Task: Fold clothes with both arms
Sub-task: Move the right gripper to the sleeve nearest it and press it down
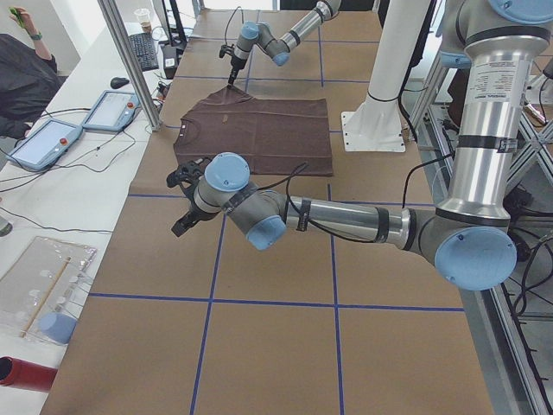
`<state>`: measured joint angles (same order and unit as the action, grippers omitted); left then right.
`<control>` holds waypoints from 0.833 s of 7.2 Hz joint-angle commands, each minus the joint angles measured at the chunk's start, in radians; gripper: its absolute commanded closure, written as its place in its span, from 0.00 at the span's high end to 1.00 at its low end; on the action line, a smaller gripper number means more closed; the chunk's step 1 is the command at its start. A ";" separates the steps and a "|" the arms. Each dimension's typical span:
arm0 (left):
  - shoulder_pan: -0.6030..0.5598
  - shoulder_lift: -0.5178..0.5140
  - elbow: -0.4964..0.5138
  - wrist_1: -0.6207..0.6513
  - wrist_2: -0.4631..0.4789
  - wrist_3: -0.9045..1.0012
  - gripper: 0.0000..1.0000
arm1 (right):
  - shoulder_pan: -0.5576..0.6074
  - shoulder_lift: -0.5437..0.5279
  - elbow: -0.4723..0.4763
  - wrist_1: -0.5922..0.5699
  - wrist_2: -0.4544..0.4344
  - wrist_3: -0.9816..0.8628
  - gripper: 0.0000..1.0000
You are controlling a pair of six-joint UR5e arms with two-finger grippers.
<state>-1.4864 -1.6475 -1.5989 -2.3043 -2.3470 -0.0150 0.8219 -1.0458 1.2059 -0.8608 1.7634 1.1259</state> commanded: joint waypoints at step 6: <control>0.000 0.002 0.004 -0.001 0.000 0.003 1.00 | -0.010 0.151 0.058 -0.264 -0.008 0.020 0.00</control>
<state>-1.4864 -1.6460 -1.5967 -2.3056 -2.3470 -0.0123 0.8179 -0.9524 1.2342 -1.0031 1.7585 1.1333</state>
